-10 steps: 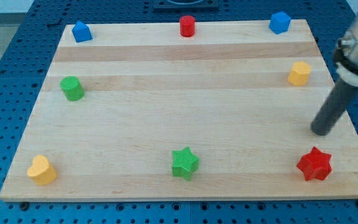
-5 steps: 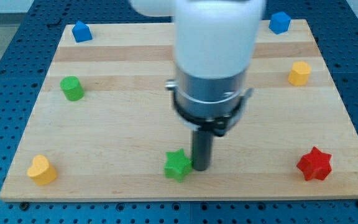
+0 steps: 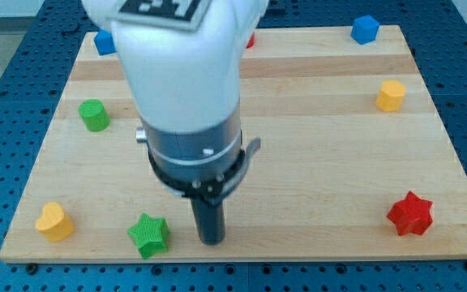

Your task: Push the green star towards the yellow heart

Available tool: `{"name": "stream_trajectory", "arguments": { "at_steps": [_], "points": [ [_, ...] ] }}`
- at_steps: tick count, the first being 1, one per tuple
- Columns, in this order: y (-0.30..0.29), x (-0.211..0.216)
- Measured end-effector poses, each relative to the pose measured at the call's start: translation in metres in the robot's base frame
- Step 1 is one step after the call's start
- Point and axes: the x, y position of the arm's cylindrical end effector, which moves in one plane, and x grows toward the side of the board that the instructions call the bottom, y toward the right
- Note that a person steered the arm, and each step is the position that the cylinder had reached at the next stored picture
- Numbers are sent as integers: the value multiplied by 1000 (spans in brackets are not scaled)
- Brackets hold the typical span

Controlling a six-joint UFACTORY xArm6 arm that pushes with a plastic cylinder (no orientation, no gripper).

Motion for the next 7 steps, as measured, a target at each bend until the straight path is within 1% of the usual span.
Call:
{"name": "stream_trajectory", "arguments": {
  "at_steps": [2,3,6,7],
  "points": [
    [-7,8],
    [-20,8],
    [-143,8],
    [-158,7]
  ]
}}
